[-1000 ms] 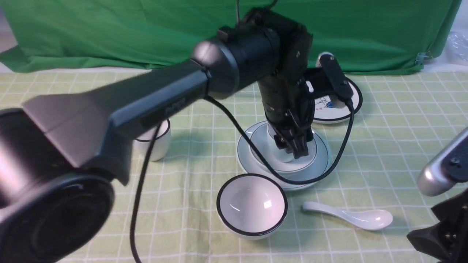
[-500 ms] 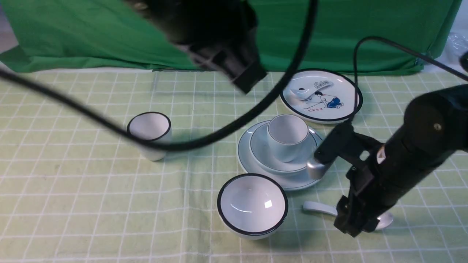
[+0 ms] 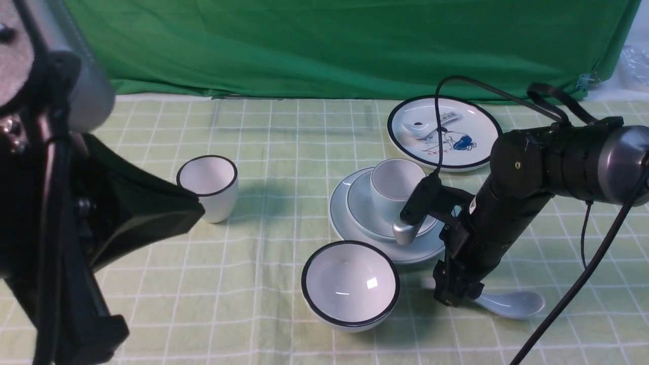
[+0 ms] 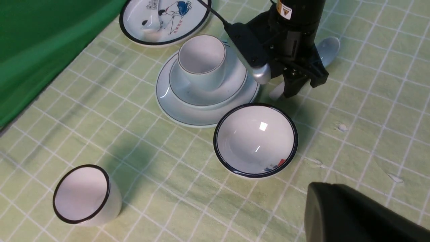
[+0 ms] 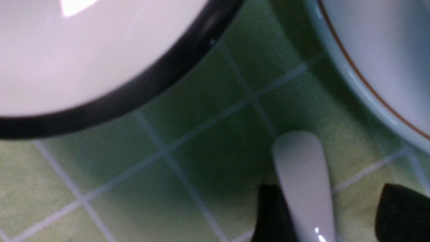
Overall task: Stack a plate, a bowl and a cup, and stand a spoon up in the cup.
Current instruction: Use the right arm to grab a blue soup spoon, then use the right arm to put the blue soup spoon into the blue teacup in the middle
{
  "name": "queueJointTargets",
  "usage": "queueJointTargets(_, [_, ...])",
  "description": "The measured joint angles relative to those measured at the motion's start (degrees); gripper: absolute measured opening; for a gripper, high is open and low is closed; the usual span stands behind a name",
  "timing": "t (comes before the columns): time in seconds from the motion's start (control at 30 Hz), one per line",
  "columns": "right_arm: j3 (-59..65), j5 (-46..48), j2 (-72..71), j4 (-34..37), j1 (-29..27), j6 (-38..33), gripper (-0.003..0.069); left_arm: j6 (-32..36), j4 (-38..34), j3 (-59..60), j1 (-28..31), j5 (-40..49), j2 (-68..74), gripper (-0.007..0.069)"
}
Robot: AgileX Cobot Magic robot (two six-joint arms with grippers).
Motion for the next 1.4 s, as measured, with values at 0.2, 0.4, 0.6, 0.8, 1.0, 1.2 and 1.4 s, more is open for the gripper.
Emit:
queueJointTargets(0.2, [-0.5, 0.2, 0.3, -1.0, -0.1, 0.3, 0.0286, -1.1, 0.1, 0.4, 0.0, -0.5, -0.4, 0.0004])
queueJointTargets(0.4, [-0.2, 6.5, -1.5, -0.3, -0.4, 4.9, 0.0169, -1.1, -0.1, 0.4, 0.0, -0.6, -0.4, 0.0004])
queueJointTargets(0.6, [1.0, 6.4, -15.3, 2.2, -0.4, 14.0, 0.0169, -1.2, -0.1, 0.4, 0.0, -0.7, -0.4, 0.0004])
queueJointTargets(0.8, [10.1, -29.7, -25.5, 16.5, 1.3, 14.9, 0.0169, -1.2, -0.1, 0.4, 0.0, -2.5, -0.4, 0.0004])
queueJointTargets(1.0, [17.3, -67.0, -21.7, 13.7, 7.9, 18.4, 0.0169, -1.2, -0.2, 0.5, 0.0, -2.7, -0.4, 0.0004])
queueJointTargets(1.2, [16.3, -79.9, -13.1, 4.8, 8.7, 26.3, 0.0169, -1.3, -0.3, 0.5, 0.0, -3.2, -0.4, 0.0004])
queueJointTargets(1.4, [11.9, -82.6, -4.6, 1.9, 7.5, 29.9, 0.0169, -1.3, -0.3, 0.5, 0.0, -3.3, -0.4, 0.0004])
